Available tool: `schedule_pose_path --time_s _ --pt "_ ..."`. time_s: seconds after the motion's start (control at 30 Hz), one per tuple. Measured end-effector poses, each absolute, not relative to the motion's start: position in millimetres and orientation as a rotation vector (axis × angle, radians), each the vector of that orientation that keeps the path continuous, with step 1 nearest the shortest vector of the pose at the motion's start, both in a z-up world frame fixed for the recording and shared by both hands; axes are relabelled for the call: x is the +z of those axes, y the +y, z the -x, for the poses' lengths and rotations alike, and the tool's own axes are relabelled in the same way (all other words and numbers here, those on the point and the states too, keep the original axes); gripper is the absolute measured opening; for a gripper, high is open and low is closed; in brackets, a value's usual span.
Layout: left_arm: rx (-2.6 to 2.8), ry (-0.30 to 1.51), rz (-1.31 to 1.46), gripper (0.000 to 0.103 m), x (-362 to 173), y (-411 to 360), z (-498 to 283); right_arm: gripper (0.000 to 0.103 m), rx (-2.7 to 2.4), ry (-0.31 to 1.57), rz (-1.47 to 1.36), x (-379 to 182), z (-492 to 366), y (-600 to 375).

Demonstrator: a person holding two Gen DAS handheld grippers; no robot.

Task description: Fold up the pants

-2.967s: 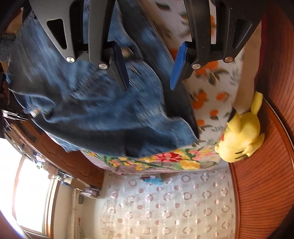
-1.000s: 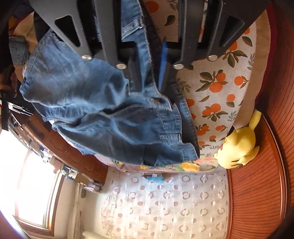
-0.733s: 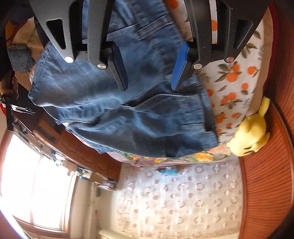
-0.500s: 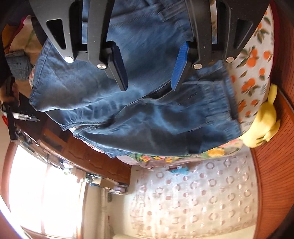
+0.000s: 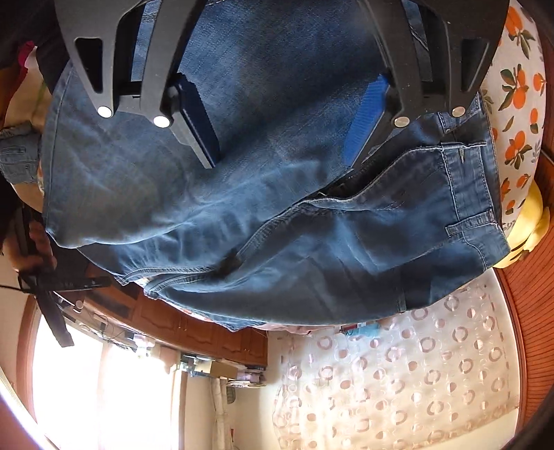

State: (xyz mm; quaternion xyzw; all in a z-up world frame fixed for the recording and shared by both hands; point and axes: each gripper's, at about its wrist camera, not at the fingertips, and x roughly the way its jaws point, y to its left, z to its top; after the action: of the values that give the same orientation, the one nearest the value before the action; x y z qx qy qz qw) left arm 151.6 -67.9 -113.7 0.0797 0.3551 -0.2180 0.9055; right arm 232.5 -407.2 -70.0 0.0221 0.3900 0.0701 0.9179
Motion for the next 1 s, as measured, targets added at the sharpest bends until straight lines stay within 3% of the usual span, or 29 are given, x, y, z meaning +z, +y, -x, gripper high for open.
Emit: schedule_pose_path --time_s 0.27,0.37,0.43,0.77,1.0 --pt "-0.446 0.741 -0.144 0.075 -117.4 -64.6 -152.7 0.052 0.141 0.874 -0.062 -77.3 -268.2 -409.0" --pt "-0.446 0.739 -0.108 0.075 -117.5 -58.9 -153.0 0.034 0.165 0.915 -0.065 -80.0 -274.7 -402.2" --pt "-0.438 0.73 -0.102 0.075 -116.7 -57.2 -151.6 0.01 0.169 0.897 -0.05 -75.4 -272.8 -398.7" --pt "-0.425 0.712 -0.12 0.075 -116.8 -60.7 -147.3 0.007 0.094 0.7 -0.026 -32.8 -266.7 -391.5" --pt "-0.424 0.709 -0.124 0.075 -117.2 -60.6 -145.7 0.013 0.061 0.774 -0.046 -56.3 -267.0 -393.2"
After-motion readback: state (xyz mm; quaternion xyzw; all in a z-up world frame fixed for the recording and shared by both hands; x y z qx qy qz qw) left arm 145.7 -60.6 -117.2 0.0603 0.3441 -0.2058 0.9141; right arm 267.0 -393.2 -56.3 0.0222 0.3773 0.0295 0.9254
